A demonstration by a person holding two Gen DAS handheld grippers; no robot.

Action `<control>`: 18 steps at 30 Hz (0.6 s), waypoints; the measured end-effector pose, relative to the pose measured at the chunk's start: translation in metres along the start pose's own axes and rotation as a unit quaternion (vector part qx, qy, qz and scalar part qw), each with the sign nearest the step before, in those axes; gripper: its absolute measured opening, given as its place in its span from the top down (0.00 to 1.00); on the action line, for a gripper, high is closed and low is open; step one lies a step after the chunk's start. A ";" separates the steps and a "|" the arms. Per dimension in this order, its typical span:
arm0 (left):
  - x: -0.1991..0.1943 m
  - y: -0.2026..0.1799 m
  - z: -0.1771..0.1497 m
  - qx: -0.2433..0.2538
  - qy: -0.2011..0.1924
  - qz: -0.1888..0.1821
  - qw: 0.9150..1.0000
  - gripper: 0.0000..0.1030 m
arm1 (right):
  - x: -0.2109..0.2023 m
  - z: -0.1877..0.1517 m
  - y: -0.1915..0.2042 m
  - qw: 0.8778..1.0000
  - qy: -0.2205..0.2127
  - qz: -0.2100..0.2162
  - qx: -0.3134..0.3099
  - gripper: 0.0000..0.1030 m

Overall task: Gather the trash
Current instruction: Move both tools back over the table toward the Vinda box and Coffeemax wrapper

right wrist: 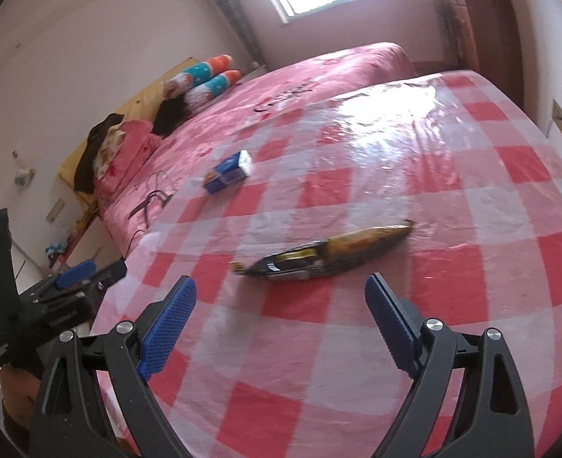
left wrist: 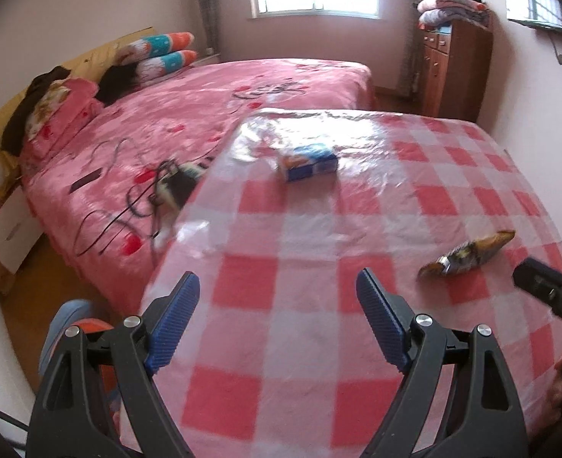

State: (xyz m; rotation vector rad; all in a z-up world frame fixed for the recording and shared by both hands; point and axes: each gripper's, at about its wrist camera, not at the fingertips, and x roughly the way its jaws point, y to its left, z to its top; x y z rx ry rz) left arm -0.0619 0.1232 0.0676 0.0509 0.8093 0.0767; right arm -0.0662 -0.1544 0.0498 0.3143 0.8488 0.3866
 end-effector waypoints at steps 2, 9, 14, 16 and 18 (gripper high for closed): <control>0.008 -0.006 0.013 0.006 0.000 -0.016 1.000 0.18 | 0.003 0.002 -0.009 1.000 0.008 -0.004 0.010 0.14; 0.047 -0.014 0.051 0.005 0.009 -0.061 0.998 0.18 | 0.017 0.009 -0.022 0.999 0.026 -0.010 0.020 0.14; 0.078 -0.009 0.071 -0.007 0.013 -0.086 0.996 0.18 | 0.032 0.014 -0.018 0.999 0.042 -0.011 0.009 0.14; 0.090 -0.007 0.079 -0.009 0.011 -0.096 0.995 0.18 | 0.038 0.016 -0.017 0.999 0.046 -0.013 0.009 0.14; 0.100 -0.005 0.084 -0.014 0.011 -0.103 0.995 0.18 | 0.043 0.020 -0.015 0.999 0.049 -0.017 0.007 0.14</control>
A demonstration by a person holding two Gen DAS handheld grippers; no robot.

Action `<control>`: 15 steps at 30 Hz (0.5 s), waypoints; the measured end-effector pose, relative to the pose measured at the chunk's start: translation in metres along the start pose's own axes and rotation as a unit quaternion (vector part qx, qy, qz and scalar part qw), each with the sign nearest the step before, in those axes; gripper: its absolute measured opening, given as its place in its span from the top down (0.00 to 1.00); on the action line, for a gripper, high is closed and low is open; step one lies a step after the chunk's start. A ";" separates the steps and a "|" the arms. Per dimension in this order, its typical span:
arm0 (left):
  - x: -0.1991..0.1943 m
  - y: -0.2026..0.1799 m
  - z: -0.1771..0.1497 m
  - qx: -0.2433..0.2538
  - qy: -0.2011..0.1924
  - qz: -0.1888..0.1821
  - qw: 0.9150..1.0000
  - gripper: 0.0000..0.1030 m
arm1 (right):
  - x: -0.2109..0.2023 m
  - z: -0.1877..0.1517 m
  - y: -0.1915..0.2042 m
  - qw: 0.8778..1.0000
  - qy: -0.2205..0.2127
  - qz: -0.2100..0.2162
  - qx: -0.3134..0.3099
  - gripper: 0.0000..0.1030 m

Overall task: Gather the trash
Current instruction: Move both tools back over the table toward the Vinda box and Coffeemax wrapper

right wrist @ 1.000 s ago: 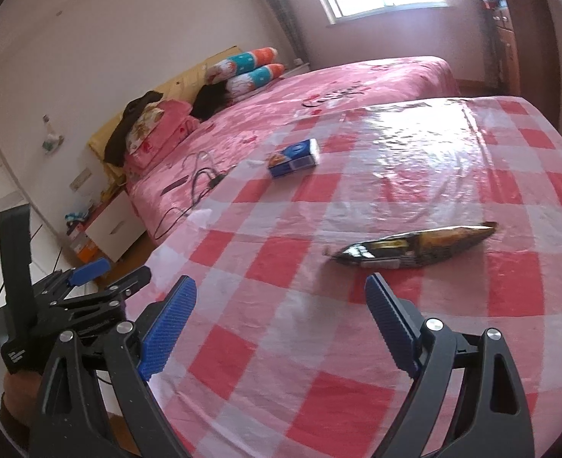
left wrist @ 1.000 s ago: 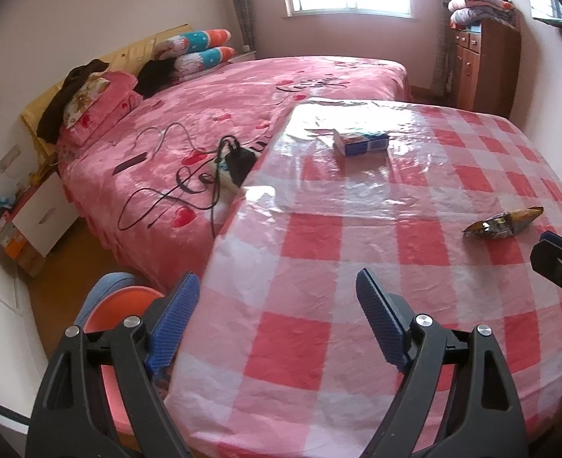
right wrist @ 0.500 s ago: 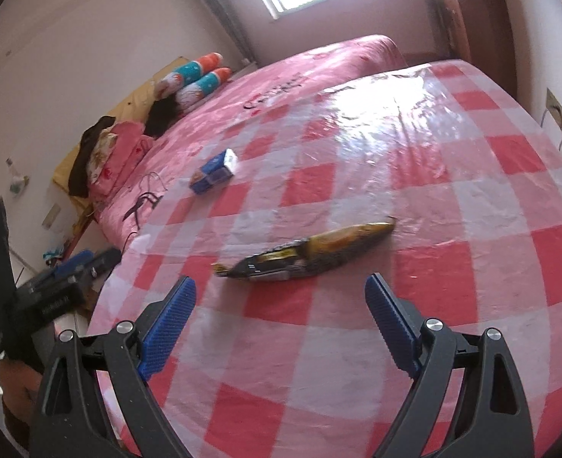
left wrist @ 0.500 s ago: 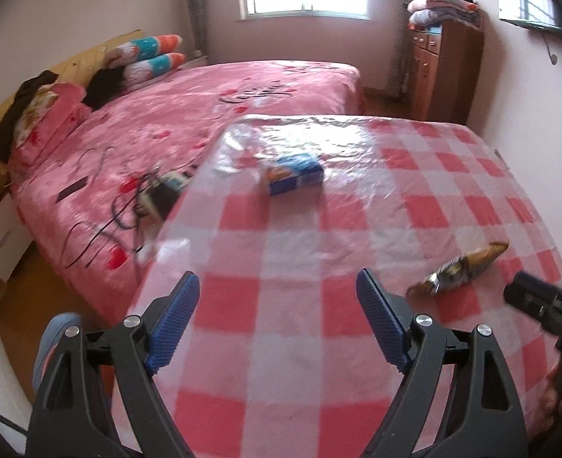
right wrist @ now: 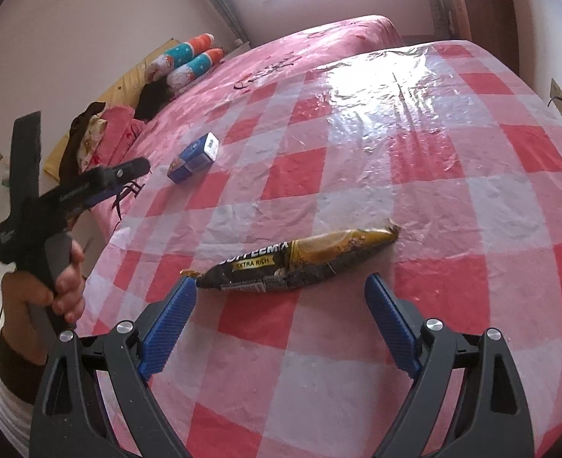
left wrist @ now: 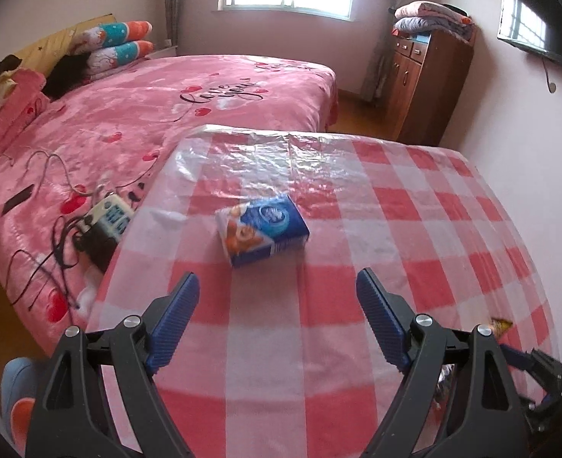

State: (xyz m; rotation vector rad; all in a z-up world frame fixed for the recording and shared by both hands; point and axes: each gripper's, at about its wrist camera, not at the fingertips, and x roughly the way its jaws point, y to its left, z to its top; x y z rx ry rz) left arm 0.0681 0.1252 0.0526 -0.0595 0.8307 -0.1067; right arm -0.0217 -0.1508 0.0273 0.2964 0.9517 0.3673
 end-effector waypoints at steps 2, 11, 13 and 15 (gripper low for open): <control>0.010 0.004 0.005 -0.004 -0.002 -0.009 1.000 0.18 | 0.004 0.004 0.002 1.000 0.001 -0.006 -0.005 0.14; 0.050 0.011 0.031 0.022 -0.024 -0.032 0.999 0.18 | 0.032 0.022 0.021 0.998 0.022 -0.027 -0.055 0.13; 0.055 0.013 0.036 0.023 -0.023 -0.039 0.999 0.18 | 0.041 0.026 0.028 0.997 0.026 -0.030 -0.073 0.13; 0.064 0.015 0.043 0.023 -0.019 -0.054 0.998 0.18 | 0.050 0.029 0.034 0.995 0.030 -0.031 -0.090 0.14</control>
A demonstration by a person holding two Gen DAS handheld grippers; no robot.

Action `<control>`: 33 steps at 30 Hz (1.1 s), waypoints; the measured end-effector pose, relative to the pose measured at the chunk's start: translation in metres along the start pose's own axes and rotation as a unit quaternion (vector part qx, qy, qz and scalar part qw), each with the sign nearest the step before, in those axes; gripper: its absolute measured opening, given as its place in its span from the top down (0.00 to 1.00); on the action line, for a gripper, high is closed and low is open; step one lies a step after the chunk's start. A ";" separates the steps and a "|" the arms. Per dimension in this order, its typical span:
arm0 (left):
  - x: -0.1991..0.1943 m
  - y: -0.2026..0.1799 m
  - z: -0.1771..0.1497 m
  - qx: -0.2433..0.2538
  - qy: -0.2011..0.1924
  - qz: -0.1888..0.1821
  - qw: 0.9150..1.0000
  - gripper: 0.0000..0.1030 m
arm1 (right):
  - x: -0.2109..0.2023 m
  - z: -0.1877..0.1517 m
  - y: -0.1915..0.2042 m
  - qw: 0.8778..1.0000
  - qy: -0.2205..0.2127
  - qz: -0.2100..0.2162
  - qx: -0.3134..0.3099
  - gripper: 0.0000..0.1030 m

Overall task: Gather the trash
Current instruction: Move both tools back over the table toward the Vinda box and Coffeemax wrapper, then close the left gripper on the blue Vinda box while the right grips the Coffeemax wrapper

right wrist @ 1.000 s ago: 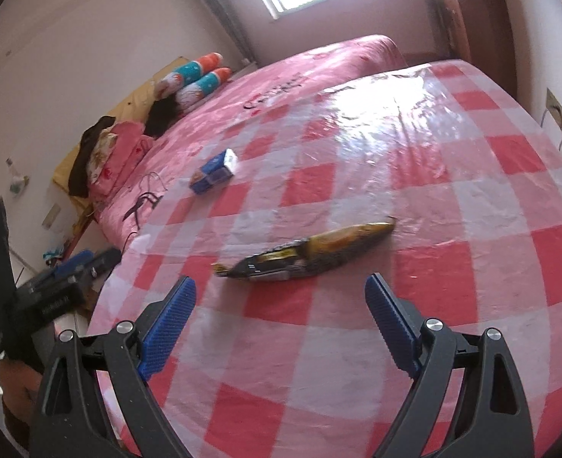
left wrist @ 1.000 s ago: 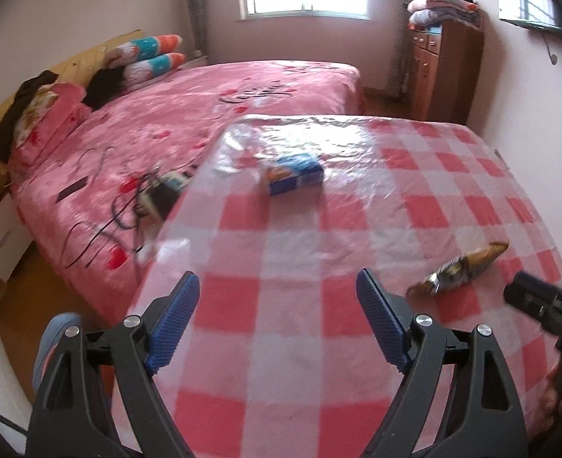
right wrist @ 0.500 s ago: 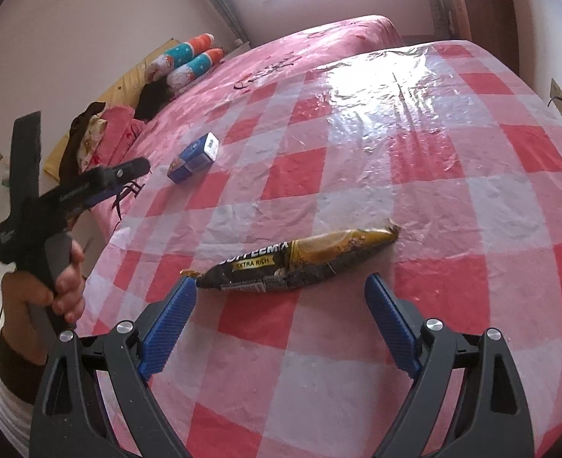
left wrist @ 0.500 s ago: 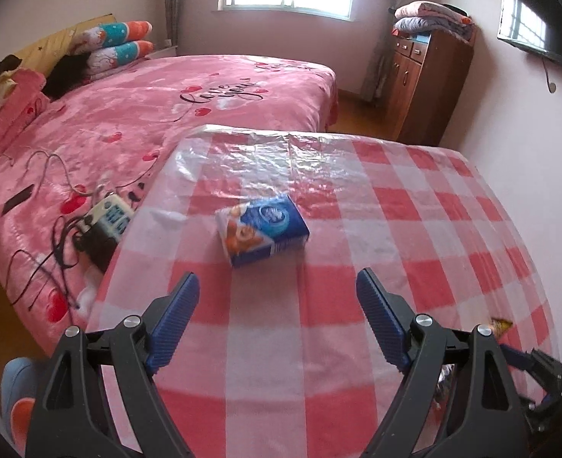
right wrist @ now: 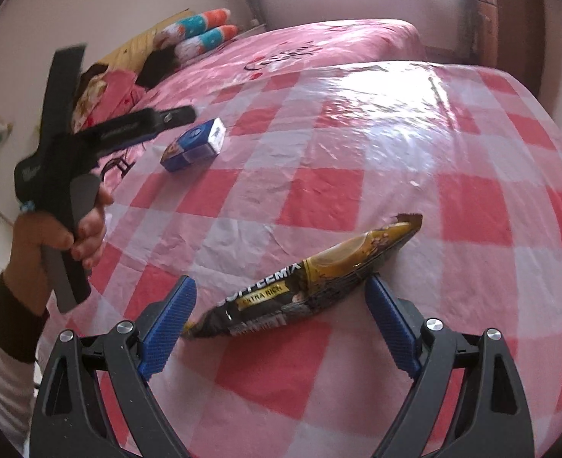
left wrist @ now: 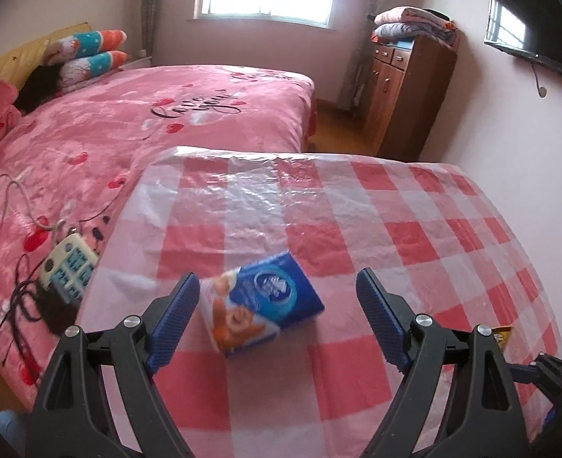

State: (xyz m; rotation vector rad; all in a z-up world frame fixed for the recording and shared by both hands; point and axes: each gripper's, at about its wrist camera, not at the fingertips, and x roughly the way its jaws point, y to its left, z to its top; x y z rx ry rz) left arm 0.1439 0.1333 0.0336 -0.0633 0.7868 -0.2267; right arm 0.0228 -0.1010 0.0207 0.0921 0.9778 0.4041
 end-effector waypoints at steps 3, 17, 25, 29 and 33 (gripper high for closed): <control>0.009 0.003 0.007 0.000 0.005 -0.008 1.000 0.18 | 0.012 0.009 0.010 1.000 0.003 -0.003 -0.028 0.14; 0.022 -0.003 -0.005 0.034 0.054 -0.055 0.996 0.18 | 0.037 0.028 0.018 0.998 -0.002 -0.006 -0.068 0.12; 0.008 -0.023 -0.026 0.076 0.060 -0.055 0.994 0.18 | 0.037 0.026 0.018 0.996 0.002 -0.008 -0.083 0.15; 0.018 -0.023 -0.026 0.076 0.059 -0.020 0.995 0.21 | 0.037 0.024 0.017 0.996 0.000 -0.022 -0.087 0.23; 0.030 -0.020 -0.027 0.051 0.072 -0.006 0.996 0.39 | 0.036 0.022 0.019 0.994 -0.002 -0.048 -0.094 0.36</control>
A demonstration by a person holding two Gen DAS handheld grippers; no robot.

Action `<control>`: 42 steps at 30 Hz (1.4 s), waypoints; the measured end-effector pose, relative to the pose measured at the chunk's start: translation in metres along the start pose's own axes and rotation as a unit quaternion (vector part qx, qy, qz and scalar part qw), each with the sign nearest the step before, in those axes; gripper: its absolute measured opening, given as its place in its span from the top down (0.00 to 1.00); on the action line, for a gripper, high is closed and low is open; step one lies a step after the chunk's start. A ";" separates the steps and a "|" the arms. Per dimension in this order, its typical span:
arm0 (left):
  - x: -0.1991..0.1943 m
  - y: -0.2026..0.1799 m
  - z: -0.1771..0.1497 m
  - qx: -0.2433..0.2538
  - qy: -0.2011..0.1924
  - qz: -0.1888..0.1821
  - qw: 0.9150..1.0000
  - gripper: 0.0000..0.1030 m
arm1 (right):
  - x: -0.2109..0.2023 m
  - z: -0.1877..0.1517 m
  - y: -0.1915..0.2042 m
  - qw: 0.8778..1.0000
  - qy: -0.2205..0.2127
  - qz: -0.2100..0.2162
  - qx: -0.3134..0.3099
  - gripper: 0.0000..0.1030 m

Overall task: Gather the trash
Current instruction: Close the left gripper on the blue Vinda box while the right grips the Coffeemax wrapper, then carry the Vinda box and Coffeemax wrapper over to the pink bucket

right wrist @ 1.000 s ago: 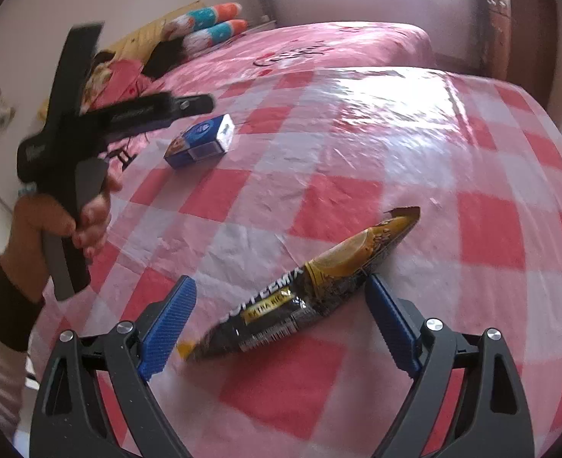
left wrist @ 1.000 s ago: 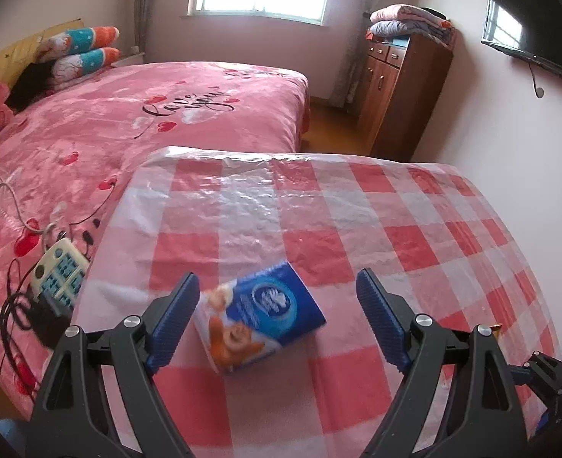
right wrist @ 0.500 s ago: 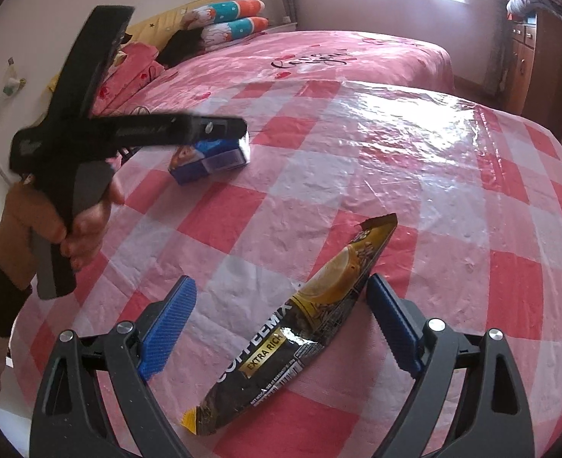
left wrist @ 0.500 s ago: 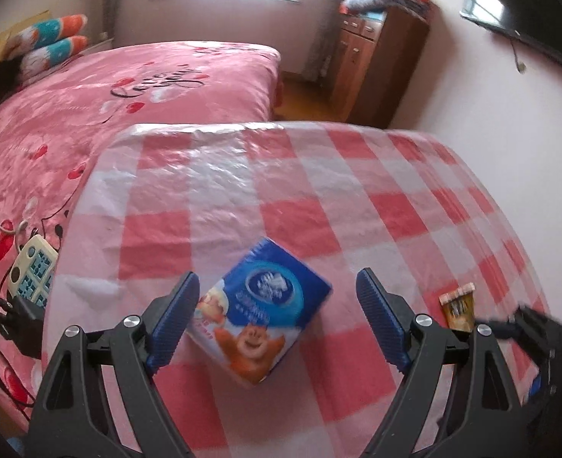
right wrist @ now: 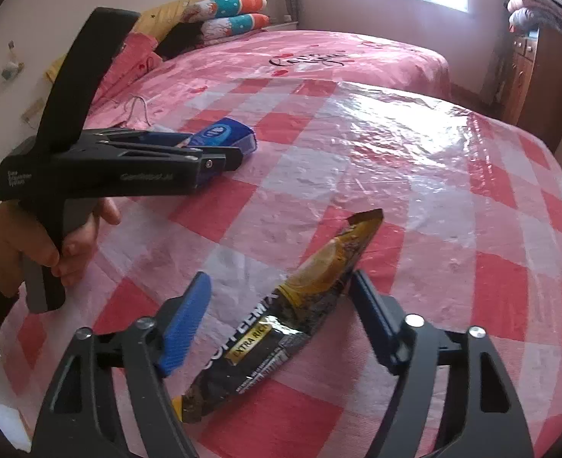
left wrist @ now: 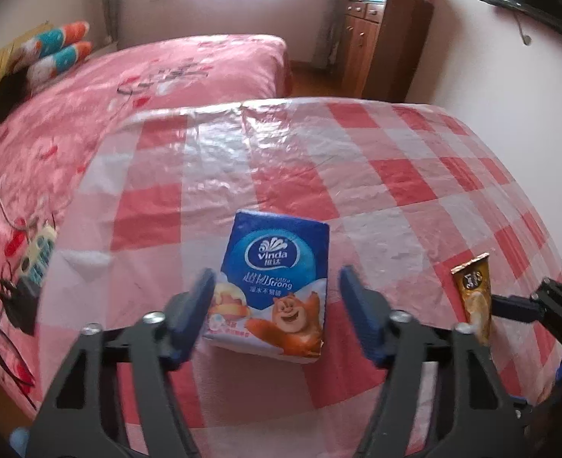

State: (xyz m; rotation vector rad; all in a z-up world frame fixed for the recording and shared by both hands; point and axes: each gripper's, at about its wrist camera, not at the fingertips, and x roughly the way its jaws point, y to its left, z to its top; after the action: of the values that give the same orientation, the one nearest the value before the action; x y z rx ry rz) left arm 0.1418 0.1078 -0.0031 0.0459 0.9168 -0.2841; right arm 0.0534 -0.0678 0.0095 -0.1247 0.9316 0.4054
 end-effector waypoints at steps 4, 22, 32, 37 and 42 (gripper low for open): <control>-0.001 -0.003 -0.003 -0.005 -0.010 0.029 1.000 0.46 | -0.001 -0.002 -0.001 1.000 -0.001 -0.015 -0.007 0.54; -0.045 -0.009 -0.048 -0.067 -0.025 0.037 0.997 0.48 | -0.024 -0.016 -0.008 0.999 -0.027 0.034 0.016 0.77; -0.080 -0.018 -0.079 -0.076 -0.039 0.026 0.996 0.48 | -0.053 -0.025 0.004 0.999 -0.046 0.021 0.013 0.79; -0.098 -0.023 -0.095 -0.078 -0.044 0.018 0.996 0.48 | -0.067 -0.028 0.015 0.998 -0.055 0.011 0.005 0.79; -0.117 -0.027 -0.114 -0.084 -0.050 0.011 0.995 0.48 | -0.077 -0.032 0.028 0.998 -0.058 0.008 -0.006 0.80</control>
State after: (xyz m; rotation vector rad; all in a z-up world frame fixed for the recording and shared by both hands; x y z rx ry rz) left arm -0.0210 0.1258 0.0222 -0.1124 0.8383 -0.1867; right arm -0.0221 -0.0728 0.0536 -0.1039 0.8160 0.4283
